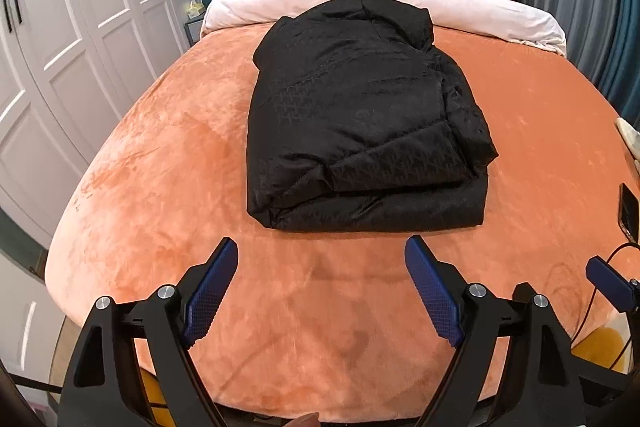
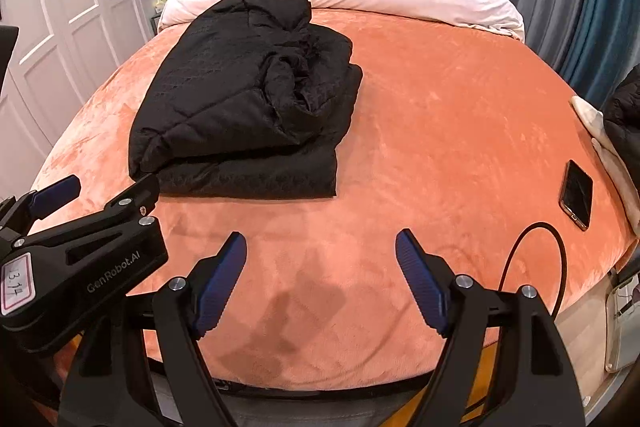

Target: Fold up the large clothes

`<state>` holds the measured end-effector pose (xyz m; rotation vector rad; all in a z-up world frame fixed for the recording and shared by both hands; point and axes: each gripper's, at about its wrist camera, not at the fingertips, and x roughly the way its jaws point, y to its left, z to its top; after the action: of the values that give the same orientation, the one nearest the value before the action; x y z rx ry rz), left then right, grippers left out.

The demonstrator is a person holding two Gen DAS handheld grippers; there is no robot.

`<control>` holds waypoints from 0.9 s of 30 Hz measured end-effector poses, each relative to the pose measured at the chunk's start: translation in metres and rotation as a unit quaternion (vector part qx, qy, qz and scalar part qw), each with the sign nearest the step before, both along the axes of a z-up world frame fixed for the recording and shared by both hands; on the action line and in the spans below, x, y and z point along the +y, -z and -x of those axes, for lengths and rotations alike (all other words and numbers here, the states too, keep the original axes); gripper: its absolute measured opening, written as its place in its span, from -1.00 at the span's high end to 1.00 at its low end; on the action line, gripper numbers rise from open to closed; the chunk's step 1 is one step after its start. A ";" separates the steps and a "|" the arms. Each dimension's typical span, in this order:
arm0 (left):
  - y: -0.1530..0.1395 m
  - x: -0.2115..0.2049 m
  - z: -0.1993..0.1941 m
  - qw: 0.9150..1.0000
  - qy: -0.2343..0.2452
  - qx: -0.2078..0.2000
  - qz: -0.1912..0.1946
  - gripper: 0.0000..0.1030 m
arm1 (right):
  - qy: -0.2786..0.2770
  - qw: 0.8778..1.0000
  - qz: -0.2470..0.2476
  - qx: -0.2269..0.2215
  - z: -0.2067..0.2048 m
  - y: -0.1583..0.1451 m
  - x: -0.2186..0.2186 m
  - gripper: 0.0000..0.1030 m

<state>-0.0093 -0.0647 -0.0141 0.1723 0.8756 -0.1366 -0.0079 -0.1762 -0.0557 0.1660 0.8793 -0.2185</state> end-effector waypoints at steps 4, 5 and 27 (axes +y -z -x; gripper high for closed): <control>-0.002 0.001 0.003 1.000 -0.003 0.004 0.007 -0.63 | 0.001 1.000 0.002 -0.005 0.002 -0.003 0.003 -0.45; -0.003 0.001 0.003 1.000 -0.004 0.005 0.008 -0.63 | 0.001 1.000 0.004 -0.006 0.002 -0.004 0.004 -0.45; -0.006 0.010 0.007 1.000 -0.022 0.005 0.010 -0.63 | 0.001 1.000 0.011 -0.015 0.007 -0.009 0.012 -0.45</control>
<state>-0.0165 -0.0549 -0.0085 0.1340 0.8869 -0.1053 -0.0149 -0.1645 -0.0470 0.1490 0.8475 -0.2261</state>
